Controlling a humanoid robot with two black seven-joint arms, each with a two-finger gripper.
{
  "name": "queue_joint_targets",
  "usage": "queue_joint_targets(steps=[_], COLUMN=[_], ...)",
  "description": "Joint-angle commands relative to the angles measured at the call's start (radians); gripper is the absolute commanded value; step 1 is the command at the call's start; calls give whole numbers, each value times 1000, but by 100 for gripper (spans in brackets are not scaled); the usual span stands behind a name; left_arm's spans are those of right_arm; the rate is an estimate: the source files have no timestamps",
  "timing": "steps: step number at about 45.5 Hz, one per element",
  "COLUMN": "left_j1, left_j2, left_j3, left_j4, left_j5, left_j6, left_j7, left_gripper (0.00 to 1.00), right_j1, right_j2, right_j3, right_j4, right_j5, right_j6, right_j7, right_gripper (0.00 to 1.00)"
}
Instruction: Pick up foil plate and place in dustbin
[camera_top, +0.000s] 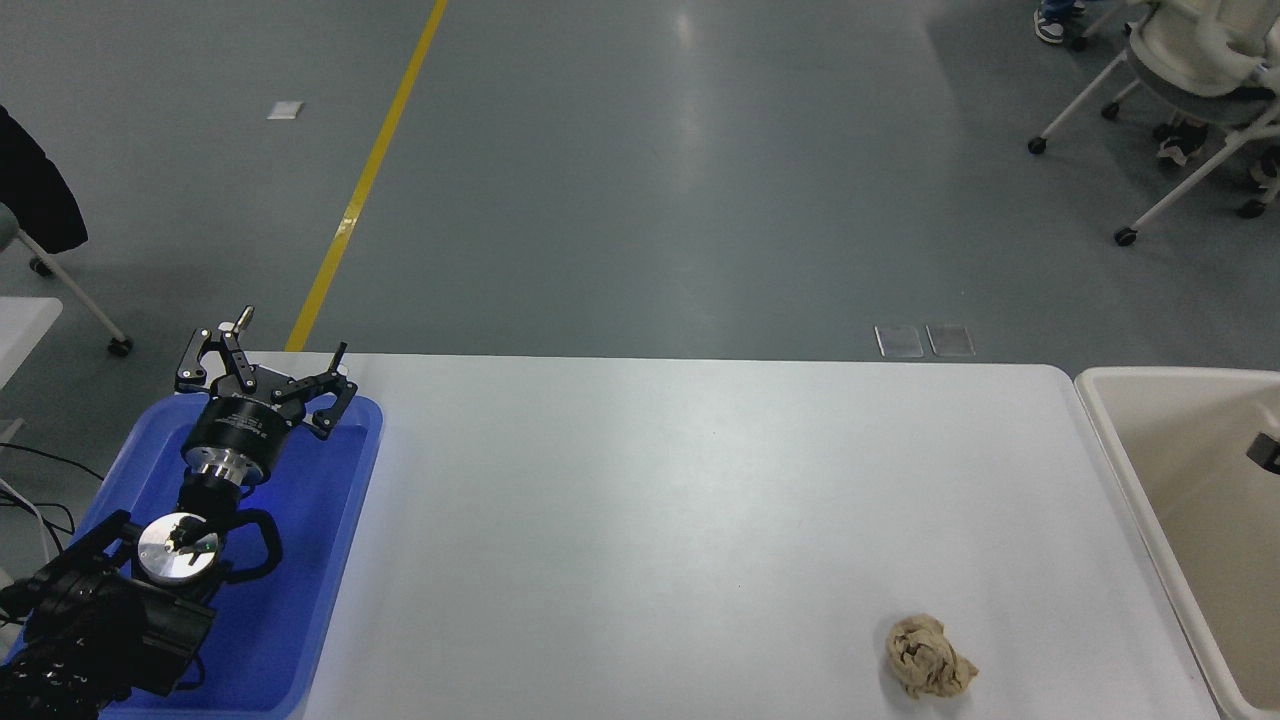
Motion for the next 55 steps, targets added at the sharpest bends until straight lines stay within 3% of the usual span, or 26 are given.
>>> queue_joint_targets(steps=[1,12,26,46,55], left_j1=[0,0,0,0,0], left_j2=[0,0,0,0,0], left_j3=[0,0,0,2,0], left_j4=[-1,0,-1,0,0], left_j5=[0,0,0,0,0], left_j6=[0,0,0,0,0], left_j7=[0,0,0,0,0], left_gripper=[100,100,100,100,100], right_j1=[282,648,842,1150,1244], right_j2=[-20,1,17,44,38], right_j3=[-95,-412,-437,-440,-463], right_j4=[205,541,736,883,979], right_j5=[0,0,0,2,-3], right_j6=[6,9,74,633,811], right_j7=[0,0,0,-2,-2], right_gripper=[100,100,100,100,100])
